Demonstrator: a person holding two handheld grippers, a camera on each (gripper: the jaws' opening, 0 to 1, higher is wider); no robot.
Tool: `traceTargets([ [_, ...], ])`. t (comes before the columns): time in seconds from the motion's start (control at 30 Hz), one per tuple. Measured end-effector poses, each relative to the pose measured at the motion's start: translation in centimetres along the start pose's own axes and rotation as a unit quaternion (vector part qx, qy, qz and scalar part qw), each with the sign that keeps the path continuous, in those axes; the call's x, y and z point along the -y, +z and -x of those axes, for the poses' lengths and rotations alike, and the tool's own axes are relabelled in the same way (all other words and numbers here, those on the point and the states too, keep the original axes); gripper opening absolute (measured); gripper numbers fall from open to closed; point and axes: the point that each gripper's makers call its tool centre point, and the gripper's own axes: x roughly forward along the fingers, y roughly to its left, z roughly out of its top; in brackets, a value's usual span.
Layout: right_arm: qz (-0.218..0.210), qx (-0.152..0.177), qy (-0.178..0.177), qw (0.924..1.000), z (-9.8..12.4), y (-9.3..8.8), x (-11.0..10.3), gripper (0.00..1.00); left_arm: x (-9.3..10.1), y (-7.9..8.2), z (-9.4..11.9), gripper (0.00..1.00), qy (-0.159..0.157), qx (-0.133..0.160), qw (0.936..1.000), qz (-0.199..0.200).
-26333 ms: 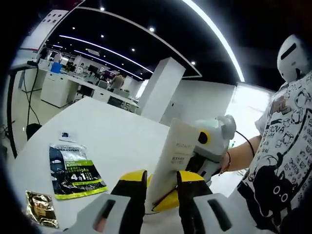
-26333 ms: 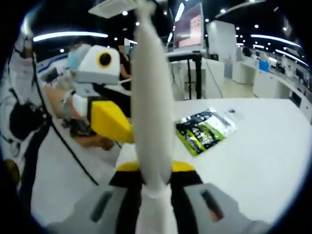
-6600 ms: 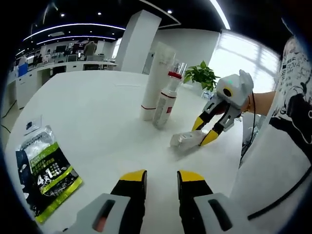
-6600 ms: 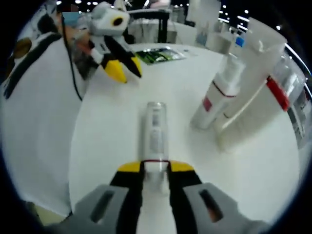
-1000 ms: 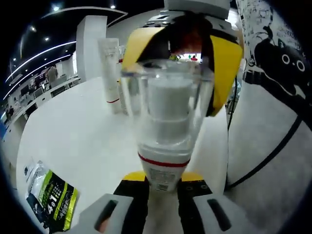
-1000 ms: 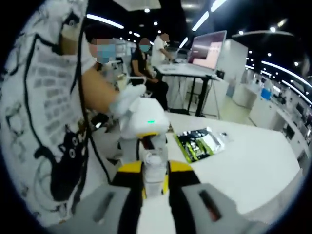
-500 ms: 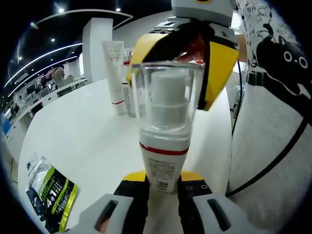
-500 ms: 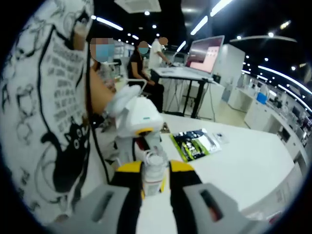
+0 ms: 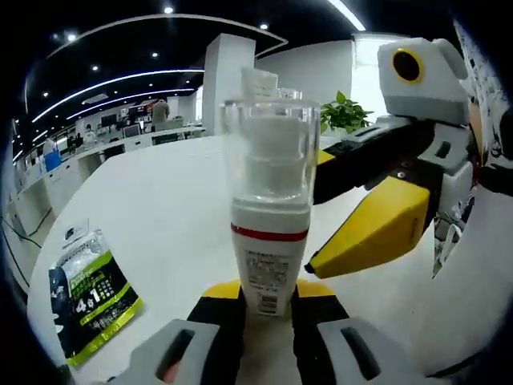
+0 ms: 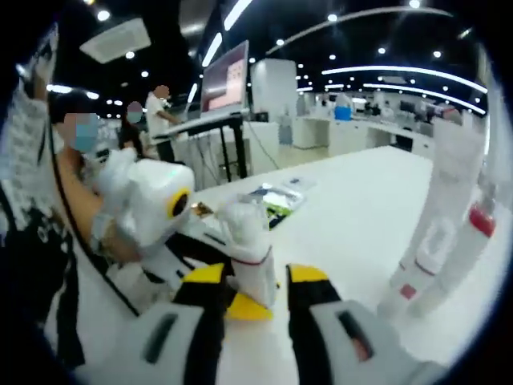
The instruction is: Arrange the skincare products in the storage area until every visible bottle or jar stands upright without overlapping.
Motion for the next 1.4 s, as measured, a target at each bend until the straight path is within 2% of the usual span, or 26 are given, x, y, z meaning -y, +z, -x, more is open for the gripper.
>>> traceTargets([
  [0.13,-0.005,0.006,-0.012,0.9999,-0.7,0.2,0.2,0.28,0.2,0.2,-0.8,0.21,0.016,-0.004,0.9998,-0.009],
  [0.23,-0.002,0.006,-0.037,0.9993,-1.0,0.4,0.9,0.23,0.4,0.2,-0.8,0.21,0.028,-0.002,0.9996,-0.009],
  [0.3,-0.002,-0.001,-0.026,0.9997,-1.1,0.3,0.5,0.21,0.4,0.3,-0.9,0.21,0.028,0.000,0.9995,-0.012],
  [0.33,0.014,0.000,-0.031,0.9994,-1.2,0.3,0.7,0.21,0.4,0.3,-0.9,0.21,0.025,0.000,0.9996,-0.012],
  [0.47,0.038,0.001,0.018,0.9991,-1.2,0.0,0.2,0.20,0.7,-0.1,-0.3,0.21,0.003,-0.002,0.9998,-0.019],
  [0.6,0.064,-0.002,0.071,0.9954,-1.0,-0.1,-0.2,0.20,1.4,-0.8,0.5,0.22,-0.038,-0.010,0.9985,-0.039],
  [0.73,0.086,-0.012,0.108,0.9904,-0.8,-0.2,-0.4,0.20,1.5,-0.9,0.9,0.23,-0.074,-0.019,0.9960,-0.046],
  [0.83,0.106,-0.023,0.143,0.9838,-0.5,-0.5,-0.7,0.20,1.8,-1.2,1.3,0.23,-0.102,-0.030,0.9922,-0.065],
  [0.87,0.113,-0.026,0.166,0.9793,-0.3,-0.6,-1.2,0.20,2.1,-1.2,1.4,0.23,-0.118,-0.034,0.9892,-0.080],
  [0.9,0.117,-0.028,0.168,0.9785,-0.2,-0.6,-1.1,0.20,2.2,-1.3,1.4,0.23,-0.125,-0.038,0.9879,-0.084],
  [0.93,0.124,-0.032,0.189,0.9736,0.1,-0.8,-1.5,0.20,2.4,-1.3,1.3,0.24,-0.132,-0.040,0.9866,-0.087],
  [1.07,0.143,-0.042,0.230,0.9618,0.9,-1.3,-2.5,0.20,3.3,-1.2,1.4,0.25,-0.166,-0.050,0.9793,-0.105],
  [1.17,0.153,-0.048,0.243,0.9567,1.2,-1.5,-2.8,0.20,4.2,-1.3,1.6,0.23,-0.189,-0.056,0.9744,-0.109],
  [1.27,0.158,-0.049,0.244,0.9557,1.4,-1.5,-2.8,0.20,4.1,-1.4,1.7,0.23,-0.180,-0.051,0.9763,-0.109],
  [1.33,0.152,-0.049,0.230,0.9600,1.3,-1.6,-2.6,0.20,4.0,-1.3,1.6,0.22,-0.166,-0.042,0.9797,-0.104],
  [1.4,0.136,-0.068,0.215,0.9647,1.3,-2.3,-2.3,0.20,4.0,-1.3,1.6,0.22,-0.155,-0.034,0.9823,-0.099],
])
